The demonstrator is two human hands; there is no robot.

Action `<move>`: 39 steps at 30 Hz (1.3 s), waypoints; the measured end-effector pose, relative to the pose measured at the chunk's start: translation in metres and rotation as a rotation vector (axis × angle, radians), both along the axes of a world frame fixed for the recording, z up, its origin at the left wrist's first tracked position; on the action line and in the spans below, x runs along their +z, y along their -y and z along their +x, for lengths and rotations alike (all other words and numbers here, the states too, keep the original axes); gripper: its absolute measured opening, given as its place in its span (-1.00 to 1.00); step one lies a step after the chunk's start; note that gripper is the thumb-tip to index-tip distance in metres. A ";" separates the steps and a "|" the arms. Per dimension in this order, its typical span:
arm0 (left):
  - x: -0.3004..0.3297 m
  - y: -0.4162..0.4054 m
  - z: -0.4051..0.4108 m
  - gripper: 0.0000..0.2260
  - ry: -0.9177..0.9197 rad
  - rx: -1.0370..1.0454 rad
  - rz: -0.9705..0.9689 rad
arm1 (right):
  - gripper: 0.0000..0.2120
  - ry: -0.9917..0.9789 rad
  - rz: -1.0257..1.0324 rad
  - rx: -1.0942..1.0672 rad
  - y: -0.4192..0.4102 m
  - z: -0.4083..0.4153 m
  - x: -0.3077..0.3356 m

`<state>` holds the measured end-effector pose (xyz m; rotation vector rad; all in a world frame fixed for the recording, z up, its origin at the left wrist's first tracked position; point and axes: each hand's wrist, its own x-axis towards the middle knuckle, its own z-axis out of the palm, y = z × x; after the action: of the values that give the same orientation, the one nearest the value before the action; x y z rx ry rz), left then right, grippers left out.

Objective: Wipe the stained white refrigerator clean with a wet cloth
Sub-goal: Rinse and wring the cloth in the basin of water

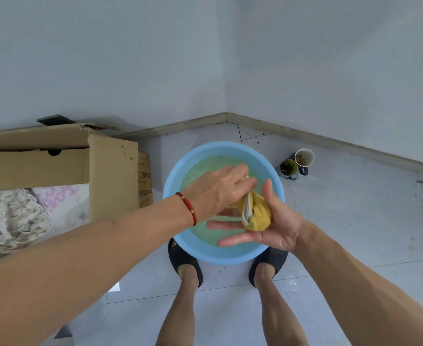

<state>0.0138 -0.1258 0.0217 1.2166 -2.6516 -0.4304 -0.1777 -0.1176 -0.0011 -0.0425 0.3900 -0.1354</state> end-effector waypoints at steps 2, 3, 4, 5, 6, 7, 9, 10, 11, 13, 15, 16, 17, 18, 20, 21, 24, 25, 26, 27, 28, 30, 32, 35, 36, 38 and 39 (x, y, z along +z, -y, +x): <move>-0.003 0.006 0.008 -0.89 0.051 -0.061 -0.078 | -0.34 -0.020 -0.065 0.033 0.000 0.005 0.007; -0.006 0.008 0.014 -0.90 0.095 -0.107 -0.107 | -0.49 -0.136 -0.146 0.076 0.003 0.008 0.010; -0.008 0.009 0.018 -0.91 0.161 -0.149 -0.109 | -0.65 -0.278 -0.268 0.141 0.006 0.014 0.014; -0.007 0.009 0.021 -0.92 0.242 -0.161 -0.057 | -0.79 -0.419 -0.427 0.216 0.008 0.021 0.019; -0.003 0.008 0.021 -0.90 0.341 -0.137 0.044 | -0.90 -0.567 -0.625 0.310 0.009 0.030 0.023; 0.000 0.007 0.018 -0.87 0.441 -0.079 0.160 | -0.91 -0.740 -0.865 0.420 0.009 0.038 0.023; 0.008 0.006 0.007 -0.84 0.627 0.089 0.370 | -0.92 -1.008 -1.348 0.572 0.008 0.049 0.019; 0.009 0.006 0.000 -0.84 0.672 0.133 0.416 | -0.88 -1.083 -1.493 0.586 0.007 0.051 0.014; 0.009 0.006 -0.006 -0.85 0.669 0.171 0.441 | -0.84 -1.114 -1.559 0.570 0.005 0.050 0.008; 0.008 0.005 -0.012 -0.93 0.646 0.233 0.489 | -0.80 -1.130 -1.627 0.555 0.002 0.047 0.000; 0.002 0.007 -0.012 -0.83 0.591 0.321 0.605 | -0.80 -1.146 -1.764 0.580 0.004 0.042 -0.004; 0.000 0.009 -0.011 -0.79 0.556 0.346 0.684 | -0.78 -1.152 -1.832 0.578 0.005 0.040 -0.005; 0.000 0.011 -0.010 -0.79 0.527 0.359 0.747 | -0.76 -1.156 -1.892 0.576 0.005 0.040 -0.005; 0.001 0.013 -0.010 -0.80 0.496 0.374 0.814 | -0.75 -1.154 -1.947 0.585 0.006 0.040 -0.006; 0.001 0.014 -0.009 -0.79 0.381 0.463 0.962 | -0.76 -1.145 -2.022 0.604 0.007 0.038 -0.008; 0.001 0.014 -0.008 -0.79 0.341 0.509 0.999 | -0.77 -1.134 -2.010 0.606 0.006 0.038 -0.009; 0.000 0.006 -0.007 -0.84 0.381 0.446 0.860 | -0.77 -0.997 -1.696 0.626 0.011 0.036 -0.001; 0.000 0.003 -0.004 -0.89 0.418 0.389 0.744 | -0.75 -0.900 -1.476 0.601 0.013 0.034 0.002; 0.001 0.000 0.000 -0.94 0.444 0.332 0.637 | -0.71 -0.772 -1.217 0.534 0.014 0.030 0.006; 0.000 -0.003 0.006 -0.91 0.461 0.281 0.552 | -0.65 -0.650 -0.962 0.433 0.016 0.026 0.009; -0.002 -0.004 0.013 -0.85 0.462 0.221 0.480 | -0.60 -0.557 -0.734 0.340 0.018 0.020 0.011; -0.002 -0.004 0.024 -0.83 0.374 0.095 0.319 | -0.63 -0.439 -0.473 0.235 0.022 0.008 0.009; 0.001 -0.007 0.028 -0.80 0.231 -0.019 0.168 | -0.54 -0.340 -0.401 0.241 0.021 0.005 0.006; 0.006 -0.008 0.031 -0.71 0.113 -0.100 0.071 | -0.41 -0.227 -0.326 0.299 0.012 0.016 0.011; 0.009 -0.007 0.032 -0.72 0.086 -0.125 0.047 | -0.46 -0.215 -0.302 0.287 0.007 0.023 0.013; 0.013 -0.001 0.038 -0.78 0.049 -0.156 0.019 | -0.66 -0.221 -0.233 0.209 -0.005 0.039 0.025; 0.014 0.003 0.041 -0.82 0.037 -0.165 0.022 | -0.75 -0.217 -0.190 0.144 -0.010 0.048 0.031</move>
<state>0.0552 -0.1288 0.0353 1.0246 -2.7981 -0.4687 -0.1302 -0.1073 0.0303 -0.2735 0.5878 -0.0249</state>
